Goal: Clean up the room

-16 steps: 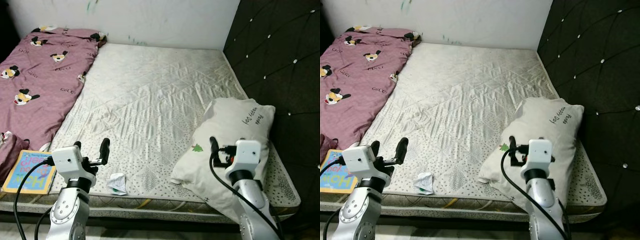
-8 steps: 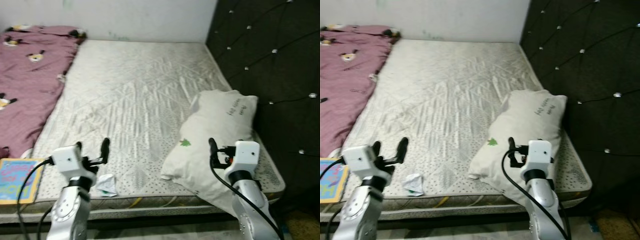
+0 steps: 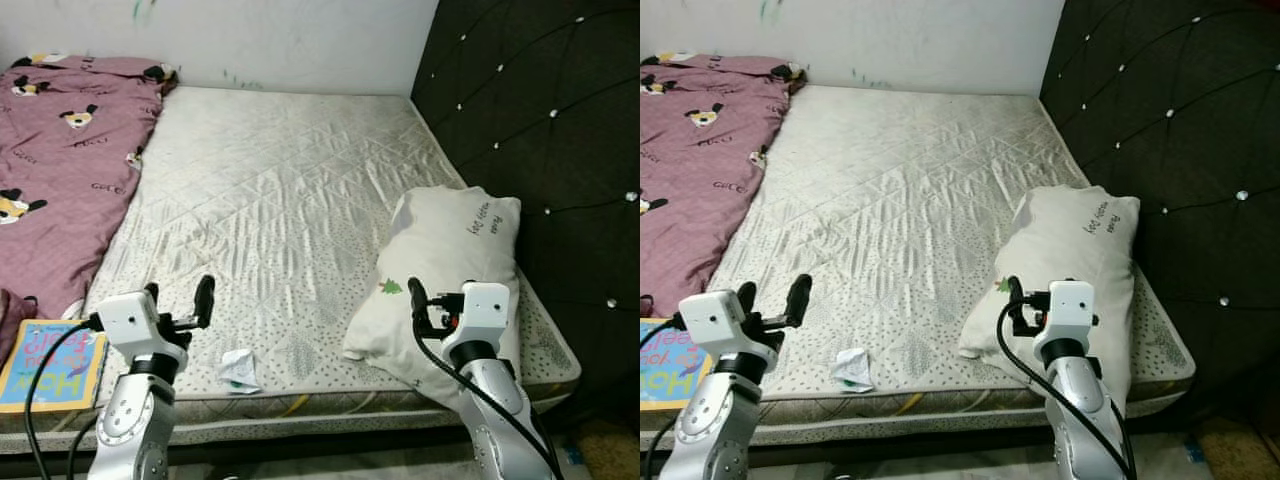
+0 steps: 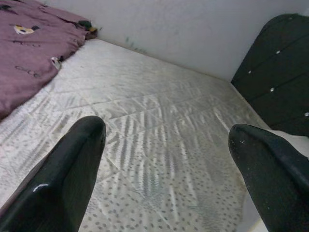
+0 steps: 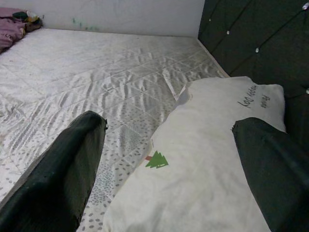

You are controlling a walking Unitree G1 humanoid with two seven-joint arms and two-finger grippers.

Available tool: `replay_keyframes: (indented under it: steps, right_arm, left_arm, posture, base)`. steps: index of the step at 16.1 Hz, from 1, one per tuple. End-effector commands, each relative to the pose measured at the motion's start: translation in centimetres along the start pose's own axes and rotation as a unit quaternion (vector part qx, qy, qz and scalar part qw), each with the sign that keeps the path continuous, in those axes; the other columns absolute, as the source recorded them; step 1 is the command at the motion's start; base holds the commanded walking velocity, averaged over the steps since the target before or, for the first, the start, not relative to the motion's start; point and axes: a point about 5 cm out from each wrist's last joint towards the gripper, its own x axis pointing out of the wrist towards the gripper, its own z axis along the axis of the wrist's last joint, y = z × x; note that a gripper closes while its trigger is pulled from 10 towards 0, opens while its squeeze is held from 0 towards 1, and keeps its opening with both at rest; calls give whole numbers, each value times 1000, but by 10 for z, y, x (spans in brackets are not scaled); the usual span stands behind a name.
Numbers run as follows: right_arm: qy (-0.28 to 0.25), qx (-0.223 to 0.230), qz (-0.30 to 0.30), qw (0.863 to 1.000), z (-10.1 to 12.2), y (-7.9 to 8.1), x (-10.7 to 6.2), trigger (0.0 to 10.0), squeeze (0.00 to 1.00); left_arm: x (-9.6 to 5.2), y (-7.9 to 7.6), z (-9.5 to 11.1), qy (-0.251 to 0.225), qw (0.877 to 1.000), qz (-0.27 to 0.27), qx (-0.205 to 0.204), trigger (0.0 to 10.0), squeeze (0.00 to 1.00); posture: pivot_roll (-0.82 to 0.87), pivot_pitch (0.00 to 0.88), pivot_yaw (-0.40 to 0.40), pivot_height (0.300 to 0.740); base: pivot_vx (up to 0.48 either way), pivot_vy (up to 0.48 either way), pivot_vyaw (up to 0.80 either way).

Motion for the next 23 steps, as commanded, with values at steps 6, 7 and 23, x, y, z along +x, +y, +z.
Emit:
replay_keyframes:
  steps: [6,7,23]
  right_arm:
    - [6,-1,-3,1000,-1,-6,1,10000,0]
    - [6,-1,-2,1000,-1,-6,1,10000,0]
    - [1,-10,12,1000,2,-1,6,10000,0]
  left_arm:
    - [1,-3,-4,10,1000,-8,-4,10000,0]
    - [1,-4,-4,10,1000,-8,-5,10000,0]
    - [8,-3,-2,8,1000,-6,4,10000,0]
  posture:
    - [-4,81,-55,740]
    - [-4,81,-55,740]
    - [-10,88,-50,740]
  base:
    - [0,467,0]
    - [0,480,0]
    - [0,300,186]
